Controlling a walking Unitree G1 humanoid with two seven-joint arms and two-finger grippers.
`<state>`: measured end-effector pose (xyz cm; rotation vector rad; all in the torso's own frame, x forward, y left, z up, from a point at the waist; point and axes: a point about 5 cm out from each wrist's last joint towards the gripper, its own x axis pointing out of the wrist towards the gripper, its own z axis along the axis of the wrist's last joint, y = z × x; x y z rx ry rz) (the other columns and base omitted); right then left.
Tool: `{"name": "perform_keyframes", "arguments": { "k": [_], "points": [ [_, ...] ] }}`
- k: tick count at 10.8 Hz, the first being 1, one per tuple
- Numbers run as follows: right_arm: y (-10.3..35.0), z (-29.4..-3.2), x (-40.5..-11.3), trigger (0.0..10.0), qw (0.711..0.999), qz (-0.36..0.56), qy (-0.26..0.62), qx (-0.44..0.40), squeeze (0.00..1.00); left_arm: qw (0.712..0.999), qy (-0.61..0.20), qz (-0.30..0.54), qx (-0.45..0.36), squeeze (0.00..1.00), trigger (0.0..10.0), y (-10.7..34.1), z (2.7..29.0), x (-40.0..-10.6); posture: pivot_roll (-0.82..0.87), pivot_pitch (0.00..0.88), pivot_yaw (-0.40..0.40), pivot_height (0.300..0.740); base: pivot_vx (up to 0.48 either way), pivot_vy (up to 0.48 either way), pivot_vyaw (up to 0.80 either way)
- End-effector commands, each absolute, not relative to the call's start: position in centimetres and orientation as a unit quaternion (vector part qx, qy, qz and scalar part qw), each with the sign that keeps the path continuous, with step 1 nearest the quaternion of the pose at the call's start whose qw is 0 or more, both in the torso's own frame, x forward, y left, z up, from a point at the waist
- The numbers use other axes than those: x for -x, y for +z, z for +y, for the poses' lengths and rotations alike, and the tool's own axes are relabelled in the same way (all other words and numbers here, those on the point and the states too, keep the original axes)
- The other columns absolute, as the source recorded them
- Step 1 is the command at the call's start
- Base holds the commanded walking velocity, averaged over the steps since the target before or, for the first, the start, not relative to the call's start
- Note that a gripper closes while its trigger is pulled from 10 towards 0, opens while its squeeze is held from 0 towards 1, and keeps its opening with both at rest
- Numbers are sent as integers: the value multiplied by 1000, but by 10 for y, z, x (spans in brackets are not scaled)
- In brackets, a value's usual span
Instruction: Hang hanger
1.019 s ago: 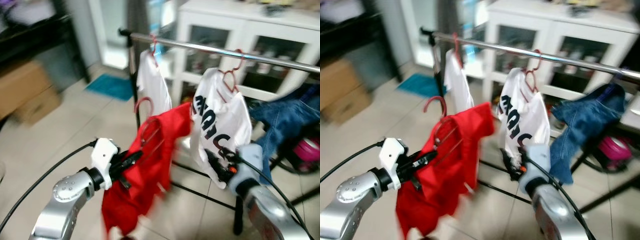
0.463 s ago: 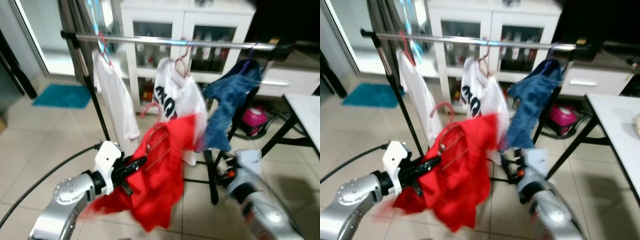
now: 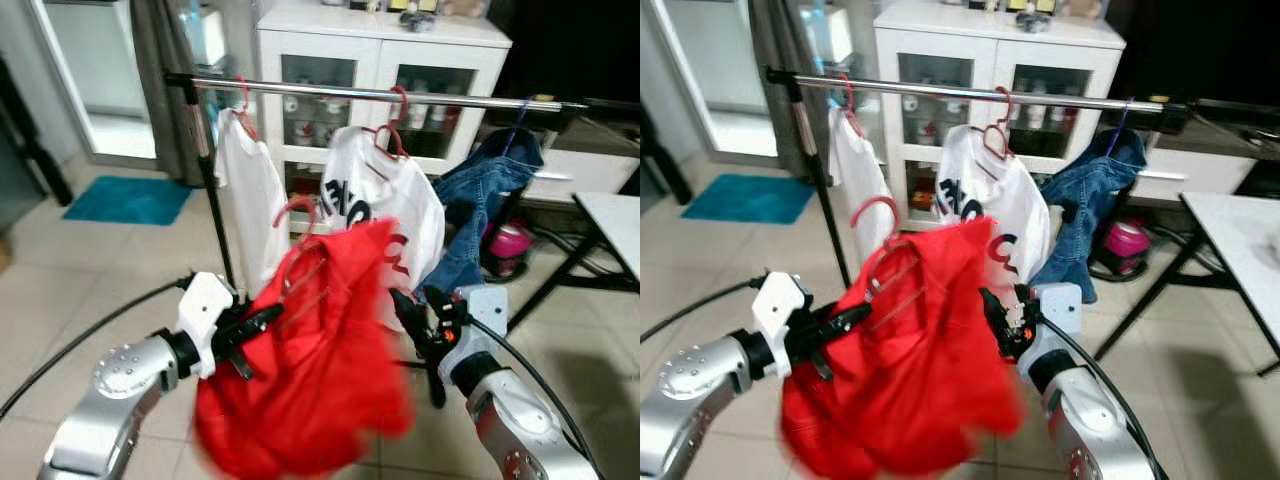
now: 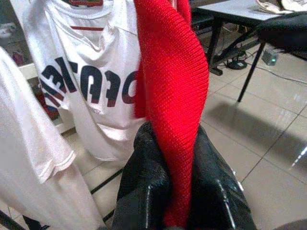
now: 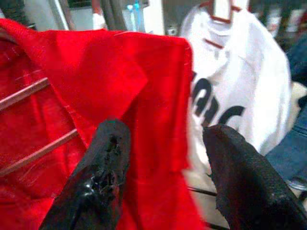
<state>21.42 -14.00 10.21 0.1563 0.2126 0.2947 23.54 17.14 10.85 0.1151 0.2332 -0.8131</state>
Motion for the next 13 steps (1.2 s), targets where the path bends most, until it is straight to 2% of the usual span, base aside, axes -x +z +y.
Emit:
{"name": "perform_keyframes", "arguments": {
  "k": [1,3,4,6,8,9,10,11,12,13],
  "points": [
    [103,-144,-215,10000,982,106,139,-75,0,911,-398,97,-49,0,10000,116,171,-240,2,0,4,740,0,480,0],
    [104,-145,-215,10000,982,106,140,-75,0,908,-404,91,-57,0,10000,117,171,-239,2,0,3,740,0,480,0],
    [104,-145,-216,10000,981,106,143,-72,0,906,-407,83,-78,0,10000,118,168,-240,3,0,0,740,0,-480,0],
    [105,-145,-216,10000,981,106,145,-71,0,906,-407,91,-68,0,10000,116,165,-239,1,0,2,740,0,-480,0],
    [106,-146,-217,10000,982,104,144,-70,0,905,-410,102,-43,0,9608,116,167,-242,-3,0,6,740,0,480,0],
    [107,-147,-218,10000,982,103,143,-70,0,907,-407,94,-50,0,10000,118,168,-243,-3,0,5,740,0,480,0],
    [109,-148,-220,10000,983,99,142,-67,0,908,-405,88,-53,0,8745,120,169,-246,0,0,1,740,0,0,0],
    [110,-149,-222,10000,983,97,142,-63,0,906,-411,88,-52,0,4706,120,169,-246,0,0,-1,740,0,0,0],
    [118,-152,-229,10000,982,84,162,-48,0,893,-439,92,-47,0,0,123,171,-248,8,0,-11,740,0,0,0],
    [133,-152,-237,10000,975,62,209,-29,0,881,-463,86,-45,0,0,132,173,-254,8,0,-13,740,0,0,0]
  ]
}}
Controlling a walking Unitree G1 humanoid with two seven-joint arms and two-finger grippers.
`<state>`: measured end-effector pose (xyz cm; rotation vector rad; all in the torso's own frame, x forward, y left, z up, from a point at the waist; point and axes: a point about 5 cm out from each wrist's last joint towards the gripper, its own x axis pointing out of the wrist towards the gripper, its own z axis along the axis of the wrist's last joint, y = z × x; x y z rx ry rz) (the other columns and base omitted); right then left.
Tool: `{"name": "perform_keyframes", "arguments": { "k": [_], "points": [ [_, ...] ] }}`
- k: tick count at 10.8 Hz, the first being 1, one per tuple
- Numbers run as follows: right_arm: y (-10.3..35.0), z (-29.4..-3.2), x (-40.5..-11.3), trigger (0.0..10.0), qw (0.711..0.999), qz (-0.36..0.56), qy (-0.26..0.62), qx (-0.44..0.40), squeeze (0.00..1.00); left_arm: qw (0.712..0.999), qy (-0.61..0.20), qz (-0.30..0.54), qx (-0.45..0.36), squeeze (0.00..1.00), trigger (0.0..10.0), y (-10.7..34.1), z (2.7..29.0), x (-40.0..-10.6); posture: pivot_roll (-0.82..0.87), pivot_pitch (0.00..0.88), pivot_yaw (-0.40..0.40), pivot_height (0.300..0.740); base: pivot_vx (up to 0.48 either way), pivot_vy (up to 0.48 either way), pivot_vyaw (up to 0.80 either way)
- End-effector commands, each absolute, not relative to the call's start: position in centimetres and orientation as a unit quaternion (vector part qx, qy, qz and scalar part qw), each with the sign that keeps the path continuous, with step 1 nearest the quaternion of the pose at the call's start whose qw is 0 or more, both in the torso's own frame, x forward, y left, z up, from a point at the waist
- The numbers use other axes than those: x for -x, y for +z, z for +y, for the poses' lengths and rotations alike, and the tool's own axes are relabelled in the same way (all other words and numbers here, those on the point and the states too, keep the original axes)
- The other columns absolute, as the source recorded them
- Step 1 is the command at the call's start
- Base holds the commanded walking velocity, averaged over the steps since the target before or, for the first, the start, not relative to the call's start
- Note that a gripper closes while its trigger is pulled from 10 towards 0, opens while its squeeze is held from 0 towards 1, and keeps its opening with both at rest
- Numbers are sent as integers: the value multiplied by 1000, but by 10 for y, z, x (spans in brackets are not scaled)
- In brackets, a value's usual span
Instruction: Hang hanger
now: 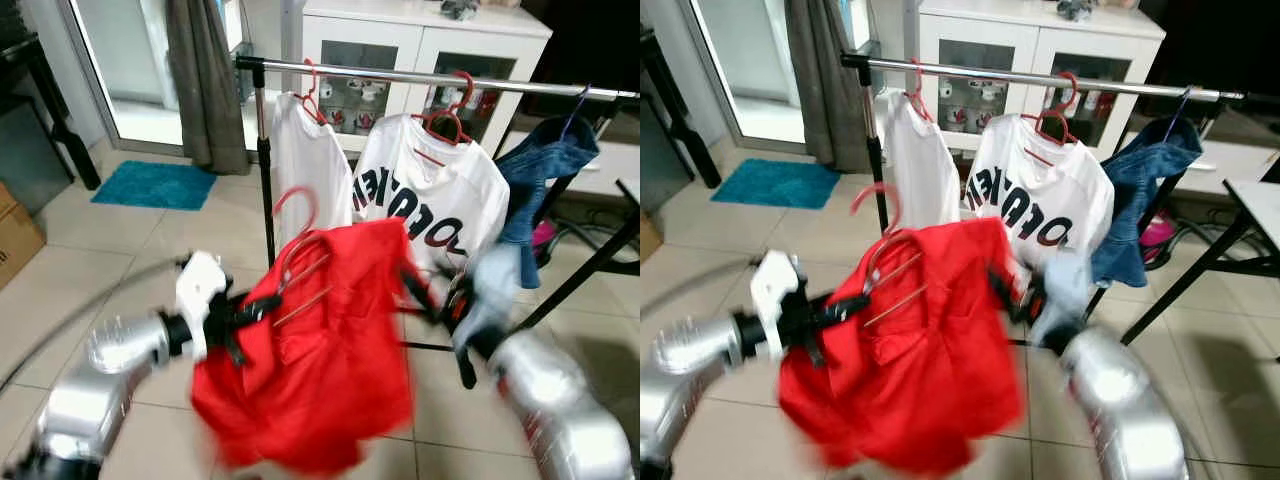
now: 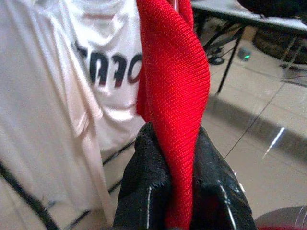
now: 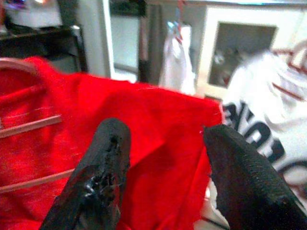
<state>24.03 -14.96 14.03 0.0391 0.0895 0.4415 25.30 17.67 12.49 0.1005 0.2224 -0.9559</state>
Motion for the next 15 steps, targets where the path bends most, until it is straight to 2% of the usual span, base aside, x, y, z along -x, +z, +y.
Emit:
{"name": "perform_keyframes", "arguments": {
  "k": [1,2,3,6,7,8,12,13,15],
  "points": [
    [142,-150,-240,10000,968,50,246,-8,0,872,-480,82,-46,0,0,139,174,-259,11,0,-17,740,0,0,0],
    [160,-144,-244,10000,953,24,300,35,0,847,-519,91,-68,0,0,148,175,-268,12,0,-19,740,0,0,0],
    [170,-142,-246,10000,950,13,310,44,0,840,-527,101,-83,0,0,151,179,-273,10,0,-14,740,0,0,0],
    [178,-140,-262,10000,965,16,258,50,0,831,-530,115,-120,0,0,157,183,-284,5,0,-5,740,0,0,0],
    [175,-139,-264,10000,966,26,253,47,0,832,-526,115,-131,0,8784,159,183,-288,-4,0,0,740,0,0,0],
    [169,-138,-267,10000,969,42,239,51,0,834,-524,119,-127,0,10000,159,179,-291,-5,0,-2,740,0,0,0],
    [163,-115,-278,10000,963,75,249,67,0,832,-527,107,-138,0,10000,164,167,-298,-4,0,-11,740,0,0,0],
    [162,-117,-284,10000,967,77,220,105,0,827,-536,106,-134,0,10000,165,164,-294,-3,0,-11,740,0,0,0],
    [163,-123,-293,10000,976,80,169,112,0,814,-555,111,-128,0,10000,166,163,-289,-5,0,-11,740,0,0,0]
  ]
}}
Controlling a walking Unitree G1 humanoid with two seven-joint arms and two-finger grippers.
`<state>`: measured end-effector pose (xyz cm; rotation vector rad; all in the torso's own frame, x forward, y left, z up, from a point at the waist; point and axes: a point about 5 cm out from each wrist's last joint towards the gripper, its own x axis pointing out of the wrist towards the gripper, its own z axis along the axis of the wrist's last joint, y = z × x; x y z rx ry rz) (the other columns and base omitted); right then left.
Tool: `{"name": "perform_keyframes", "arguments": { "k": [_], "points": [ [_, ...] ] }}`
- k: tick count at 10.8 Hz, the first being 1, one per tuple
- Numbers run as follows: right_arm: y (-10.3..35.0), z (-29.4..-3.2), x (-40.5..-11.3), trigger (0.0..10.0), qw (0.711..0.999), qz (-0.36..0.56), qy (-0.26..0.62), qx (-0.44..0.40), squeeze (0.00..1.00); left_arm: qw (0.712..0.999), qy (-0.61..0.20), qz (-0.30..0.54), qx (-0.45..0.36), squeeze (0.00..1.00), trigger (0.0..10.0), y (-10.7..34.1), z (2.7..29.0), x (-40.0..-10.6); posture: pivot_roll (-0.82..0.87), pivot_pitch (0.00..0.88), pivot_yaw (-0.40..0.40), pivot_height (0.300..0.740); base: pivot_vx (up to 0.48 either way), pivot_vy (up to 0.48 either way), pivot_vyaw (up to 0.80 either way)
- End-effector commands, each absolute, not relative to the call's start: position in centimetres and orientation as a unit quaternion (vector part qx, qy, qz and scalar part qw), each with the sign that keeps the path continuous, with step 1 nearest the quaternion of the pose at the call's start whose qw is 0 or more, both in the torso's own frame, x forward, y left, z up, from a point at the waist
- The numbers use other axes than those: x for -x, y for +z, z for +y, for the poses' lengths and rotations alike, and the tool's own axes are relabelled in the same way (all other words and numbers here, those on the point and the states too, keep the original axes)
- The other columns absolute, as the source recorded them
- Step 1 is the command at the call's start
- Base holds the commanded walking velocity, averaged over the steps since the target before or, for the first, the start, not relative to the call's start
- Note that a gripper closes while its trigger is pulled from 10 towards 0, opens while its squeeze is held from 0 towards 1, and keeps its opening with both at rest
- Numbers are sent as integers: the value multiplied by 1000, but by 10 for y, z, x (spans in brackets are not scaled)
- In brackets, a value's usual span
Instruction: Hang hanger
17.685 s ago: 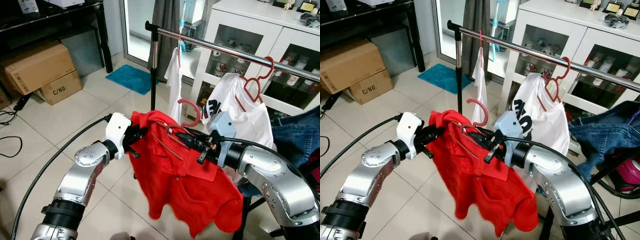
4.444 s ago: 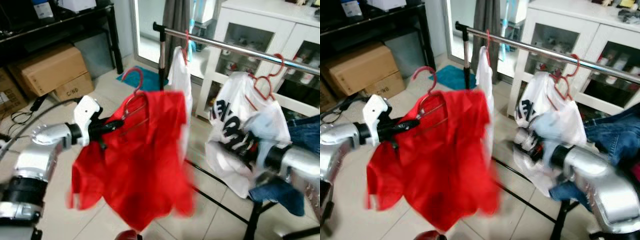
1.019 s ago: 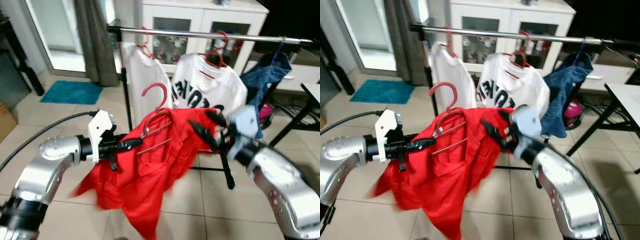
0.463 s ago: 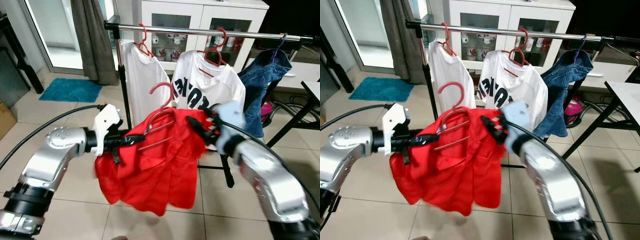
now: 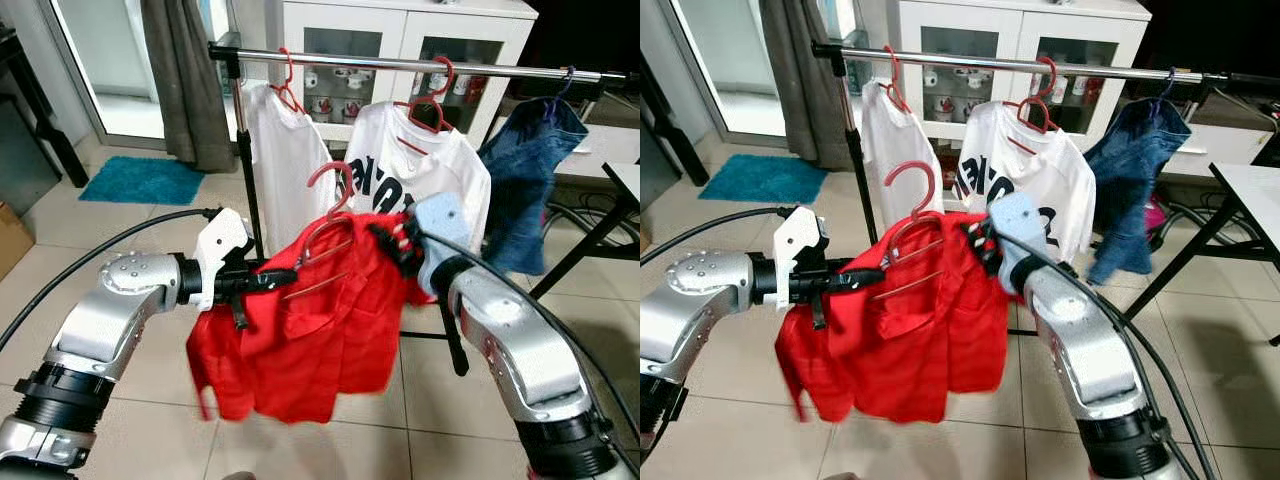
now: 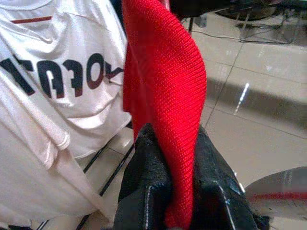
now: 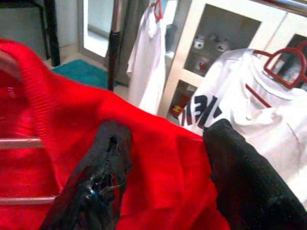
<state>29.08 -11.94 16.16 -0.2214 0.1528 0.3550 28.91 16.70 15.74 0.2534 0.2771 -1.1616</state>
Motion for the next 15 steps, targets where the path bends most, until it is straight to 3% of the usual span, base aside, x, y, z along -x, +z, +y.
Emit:
{"name": "perform_keyframes", "arguments": {
  "k": [1,3,5,6,9,10,11,14,15],
  "points": [
    [164,-128,-297,10000,979,78,139,127,0,806,-567,115,-123,0,10000,167,163,-286,-7,0,-10,740,0,0,0],
    [169,-129,-300,10000,983,67,136,106,0,816,-551,114,-132,0,10000,167,168,-290,-5,0,-12,740,0,0,0],
    [173,-128,-297,10000,981,62,157,92,0,856,-480,109,-158,0,10000,168,177,-308,-2,0,-13,740,0,0,0],
    [174,-131,-296,10000,981,61,170,64,1000,862,-468,110,-158,0,10000,169,180,-311,-3,0,-10,740,0,0,0],
    [178,-119,-277,10000,954,66,291,40,1000,858,-478,107,-153,0,10000,169,178,-311,-13,0,-2,740,0,0,0],
    [173,-113,-280,10000,956,74,278,62,1000,853,-490,103,-147,0,10000,169,175,-311,-16,0,0,740,0,0,0],
    [168,-108,-287,10000,960,84,257,72,0,850,-497,104,-141,0,10000,169,173,-309,-14,0,1,740,0,0,0],
    [164,-104,-300,10000,965,103,230,73,0,835,-526,102,-126,0,10000,171,168,-301,-8,0,-8,740,0,0,0],
    [163,-108,-303,6118,968,106,215,73,0,835,-526,101,-126,0,10000,171,168,-301,-8,0,-10,740,0,0,0]
  ]
}}
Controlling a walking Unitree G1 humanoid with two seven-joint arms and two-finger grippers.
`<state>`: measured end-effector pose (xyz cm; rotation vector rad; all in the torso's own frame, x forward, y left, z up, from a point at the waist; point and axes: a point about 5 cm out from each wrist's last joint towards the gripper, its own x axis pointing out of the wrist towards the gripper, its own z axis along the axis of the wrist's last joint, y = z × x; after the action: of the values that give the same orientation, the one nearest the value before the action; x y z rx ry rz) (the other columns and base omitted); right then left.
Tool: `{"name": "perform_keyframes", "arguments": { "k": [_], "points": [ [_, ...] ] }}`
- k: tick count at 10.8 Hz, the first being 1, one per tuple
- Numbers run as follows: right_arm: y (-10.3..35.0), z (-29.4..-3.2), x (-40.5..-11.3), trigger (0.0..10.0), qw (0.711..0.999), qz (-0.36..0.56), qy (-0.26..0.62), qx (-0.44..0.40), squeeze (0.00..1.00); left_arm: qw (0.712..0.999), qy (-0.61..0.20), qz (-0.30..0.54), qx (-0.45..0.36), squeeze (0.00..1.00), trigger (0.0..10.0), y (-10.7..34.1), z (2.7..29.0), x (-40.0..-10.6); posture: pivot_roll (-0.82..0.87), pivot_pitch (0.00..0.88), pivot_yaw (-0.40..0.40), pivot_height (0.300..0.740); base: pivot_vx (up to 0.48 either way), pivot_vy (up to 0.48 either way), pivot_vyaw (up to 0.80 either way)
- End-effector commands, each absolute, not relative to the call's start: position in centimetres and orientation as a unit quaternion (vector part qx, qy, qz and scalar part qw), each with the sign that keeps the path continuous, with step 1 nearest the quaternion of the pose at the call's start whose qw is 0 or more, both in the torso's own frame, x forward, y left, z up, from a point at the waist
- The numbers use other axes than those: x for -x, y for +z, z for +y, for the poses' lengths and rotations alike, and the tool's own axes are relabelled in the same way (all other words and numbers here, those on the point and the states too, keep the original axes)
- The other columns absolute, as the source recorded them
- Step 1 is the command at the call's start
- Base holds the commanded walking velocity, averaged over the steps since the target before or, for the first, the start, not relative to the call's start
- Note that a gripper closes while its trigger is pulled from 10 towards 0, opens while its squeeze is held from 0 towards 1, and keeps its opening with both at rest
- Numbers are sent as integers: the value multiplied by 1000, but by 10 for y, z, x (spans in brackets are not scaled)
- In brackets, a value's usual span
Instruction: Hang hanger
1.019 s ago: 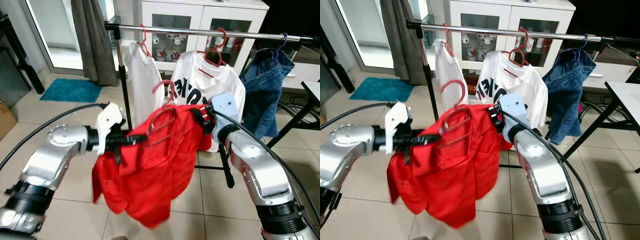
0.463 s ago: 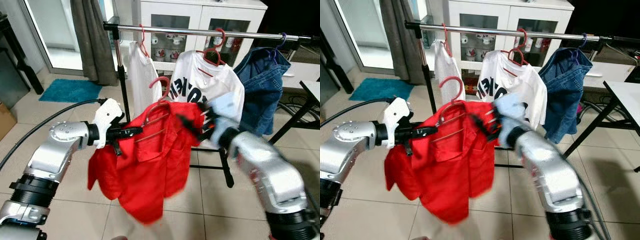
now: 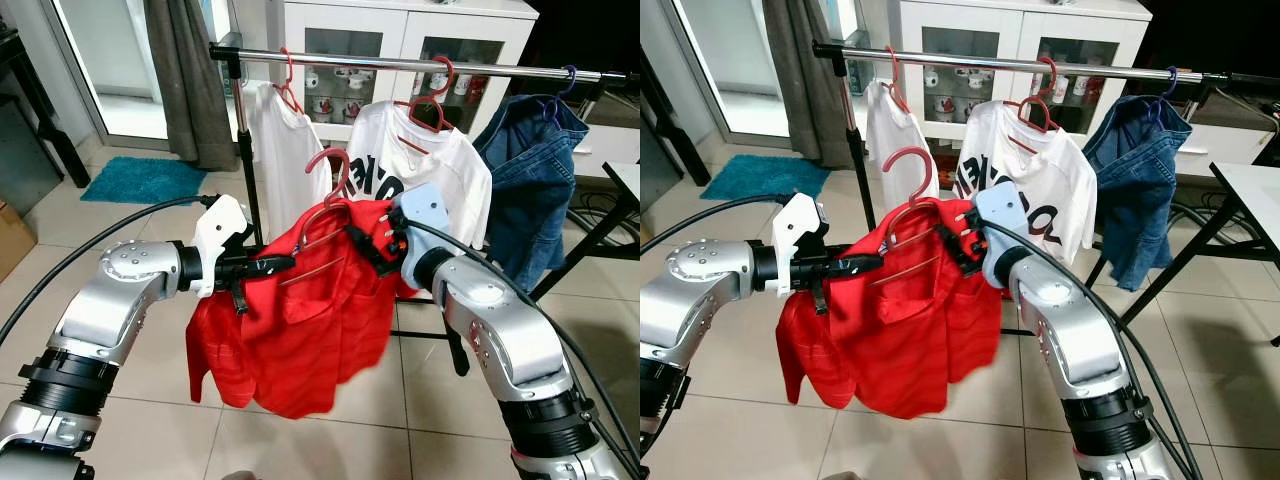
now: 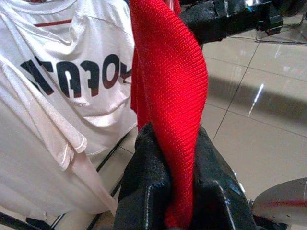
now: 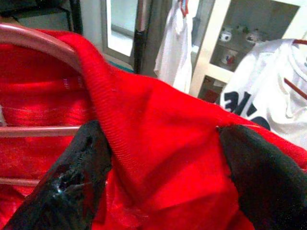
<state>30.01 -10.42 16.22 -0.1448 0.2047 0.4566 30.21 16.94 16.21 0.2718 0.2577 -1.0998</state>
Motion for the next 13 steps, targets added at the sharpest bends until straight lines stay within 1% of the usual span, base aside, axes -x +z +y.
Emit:
{"name": "perform_keyframes", "arguments": {
  "k": [1,2,4,6,7,8,9,11,12,13],
  "points": [
    [162,-111,-304,1608,969,108,207,75,0,835,-526,101,-125,0,10000,171,168,-301,-8,0,-12,740,0,0,0],
    [161,-113,-305,0,970,109,203,75,0,834,-527,101,-124,0,10000,171,169,-300,-10,0,-12,740,0,0,0],
    [160,-115,-306,0,971,111,196,77,0,832,-531,104,-123,0,10000,171,169,-299,-12,0,-13,740,0,0,0],
    [160,-118,-307,0,972,113,188,85,0,832,-530,106,-126,0,8431,170,171,-300,-14,0,-12,740,0,0,0],
    [159,-122,-308,0,973,113,180,91,0,832,-528,108,-127,0,6667,170,173,-300,-14,0,-13,740,0,0,0],
    [159,-125,-309,0,974,112,174,96,0,832,-528,109,-129,0,5647,170,174,-300,-15,0,-13,740,0,0,0],
    [159,-130,-311,0,974,112,165,104,0,832,-528,112,-132,0,5255,170,175,-299,-15,0,-14,740,0,0,0],
    [170,-153,-316,0,976,101,141,133,0,818,-534,147,-157,0,3882,164,188,-295,-15,0,-14,740,0,0,0],
    [173,-161,-318,0,977,98,132,137,0,814,-536,157,-162,0,1725,164,191,-294,-17,0,-13,740,0,0,0],
    [181,-186,-325,0,976,95,110,159,0,800,-546,178,-176,0,0,164,203,-290,-19,0,-12,740,0,0,0]
  ]
}}
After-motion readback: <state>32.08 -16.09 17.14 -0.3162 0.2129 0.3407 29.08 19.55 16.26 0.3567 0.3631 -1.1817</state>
